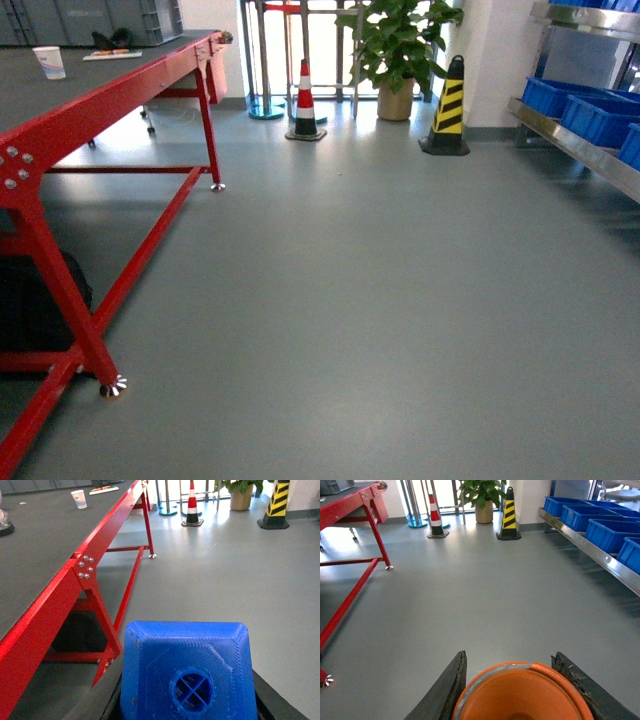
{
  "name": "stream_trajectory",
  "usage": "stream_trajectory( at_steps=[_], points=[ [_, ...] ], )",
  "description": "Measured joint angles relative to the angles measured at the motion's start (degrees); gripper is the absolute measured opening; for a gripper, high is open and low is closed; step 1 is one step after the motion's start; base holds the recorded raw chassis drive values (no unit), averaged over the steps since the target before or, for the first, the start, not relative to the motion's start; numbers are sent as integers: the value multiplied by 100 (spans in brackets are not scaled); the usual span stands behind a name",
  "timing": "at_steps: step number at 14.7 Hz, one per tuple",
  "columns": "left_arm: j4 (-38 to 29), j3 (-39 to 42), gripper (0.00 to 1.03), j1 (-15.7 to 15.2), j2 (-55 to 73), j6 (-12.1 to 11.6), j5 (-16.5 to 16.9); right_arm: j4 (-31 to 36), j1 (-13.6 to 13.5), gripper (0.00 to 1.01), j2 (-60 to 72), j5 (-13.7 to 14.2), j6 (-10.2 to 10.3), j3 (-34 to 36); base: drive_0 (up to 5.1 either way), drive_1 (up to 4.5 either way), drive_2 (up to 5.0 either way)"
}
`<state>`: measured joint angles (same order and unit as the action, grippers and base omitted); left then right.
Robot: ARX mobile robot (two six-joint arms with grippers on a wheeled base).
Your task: Sort blue parts and orange caps into right shelf containers
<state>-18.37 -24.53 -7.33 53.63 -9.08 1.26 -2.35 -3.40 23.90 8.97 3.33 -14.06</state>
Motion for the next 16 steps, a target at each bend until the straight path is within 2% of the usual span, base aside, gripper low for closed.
stream_trajectory(
  at_steps=[3,16],
  points=[
    [-7,0,44,-9,0,0,-17,-4,-4,44,-7,0,0,0,-208,207,-623],
    [11,4,44,-4,22,0,-15,-13,0,44,0,0,0,0,-160,-160,-160]
  ],
)
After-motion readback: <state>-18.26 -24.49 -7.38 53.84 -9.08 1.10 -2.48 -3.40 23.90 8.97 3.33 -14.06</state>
